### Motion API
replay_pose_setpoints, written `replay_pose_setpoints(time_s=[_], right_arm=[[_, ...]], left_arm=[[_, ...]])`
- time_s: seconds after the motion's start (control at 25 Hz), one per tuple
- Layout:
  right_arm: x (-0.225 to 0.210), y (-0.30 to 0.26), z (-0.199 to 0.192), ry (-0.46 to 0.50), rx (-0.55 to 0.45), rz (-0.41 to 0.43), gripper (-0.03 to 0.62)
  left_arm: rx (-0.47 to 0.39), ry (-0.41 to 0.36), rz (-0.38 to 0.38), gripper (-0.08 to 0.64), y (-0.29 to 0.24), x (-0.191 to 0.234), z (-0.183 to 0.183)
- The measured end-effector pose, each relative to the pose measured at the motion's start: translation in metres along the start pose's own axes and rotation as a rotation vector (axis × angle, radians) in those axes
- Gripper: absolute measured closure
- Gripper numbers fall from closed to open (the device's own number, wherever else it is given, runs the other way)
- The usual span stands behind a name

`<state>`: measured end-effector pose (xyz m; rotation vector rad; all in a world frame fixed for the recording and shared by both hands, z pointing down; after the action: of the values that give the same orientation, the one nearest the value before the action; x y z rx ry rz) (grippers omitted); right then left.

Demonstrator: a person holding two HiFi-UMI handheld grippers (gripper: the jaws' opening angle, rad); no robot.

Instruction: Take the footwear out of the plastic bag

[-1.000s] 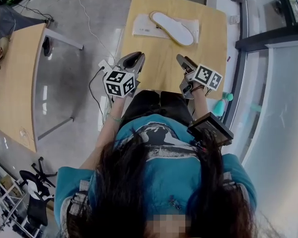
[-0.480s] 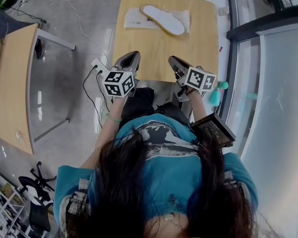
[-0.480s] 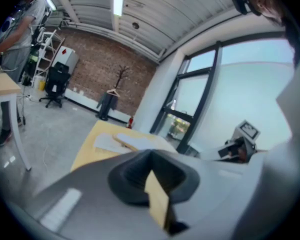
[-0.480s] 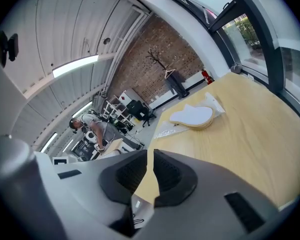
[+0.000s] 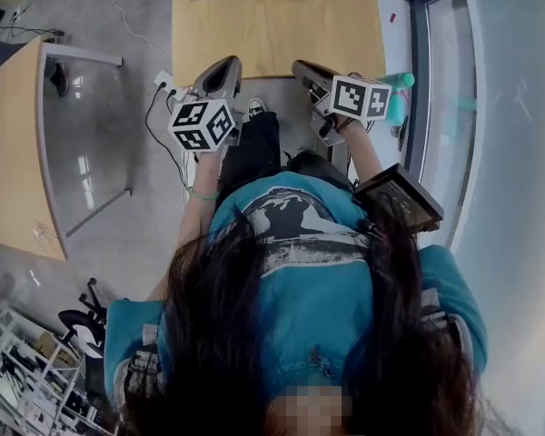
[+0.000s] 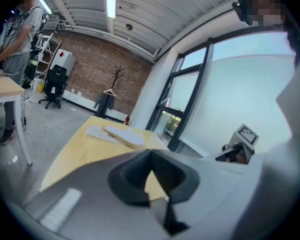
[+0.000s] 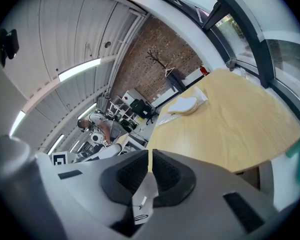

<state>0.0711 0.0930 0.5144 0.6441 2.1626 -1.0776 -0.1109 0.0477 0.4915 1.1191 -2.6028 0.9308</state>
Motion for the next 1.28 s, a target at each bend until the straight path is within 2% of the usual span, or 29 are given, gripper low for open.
replay_pose_setpoints(time_s=[0.12,0.28,0.36,0.68,0.96,1.08,1.28], right_arm=[[-0.005,-0.002,-0.014,-0.005,0.026,0.001,0.557],[-0.004,-0.066,0.020,-0.015,0.094,0.004,0.557],[0.002,-0.080,0.025,-0.017,0.110,0.016,0.557],[0.009,-0.080,0.006,-0.036,0.137,0.072,0.557],[0.032,-0.072,0.014,-0.020,0.147,0.095,0.557],[0.036,-0.070,0.012,-0.015,0.148,0.090,0.557],[0.057,-0.081,-0.018,-0.010,0.165,0.102,0.557]], left_arm=[[0.017,0.021,-0.005,0.558,-0.004,-0.004,-0.013],[0.028,0.077,0.018,0.558,-0.020,0.058,0.003],[0.032,0.095,0.031,0.558,-0.017,0.070,0.005],[0.073,0.108,0.087,0.558,0.008,0.054,-0.017],[0.059,0.125,0.087,0.558,0.021,0.048,0.001],[0.055,0.099,0.072,0.558,0.022,0.041,0.002],[0.040,0.031,0.060,0.558,0.047,0.038,-0.016]])
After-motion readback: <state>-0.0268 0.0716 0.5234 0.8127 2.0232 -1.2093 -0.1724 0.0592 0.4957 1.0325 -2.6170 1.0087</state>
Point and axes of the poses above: the fingertips, and each gripper's own axes: y backward along the fingers, x to its left, z out of its top, the point moved 5 cm from there along y, backward along the fingers, and after that the axes turned 12 degrees about x, right-handed, at the moved point
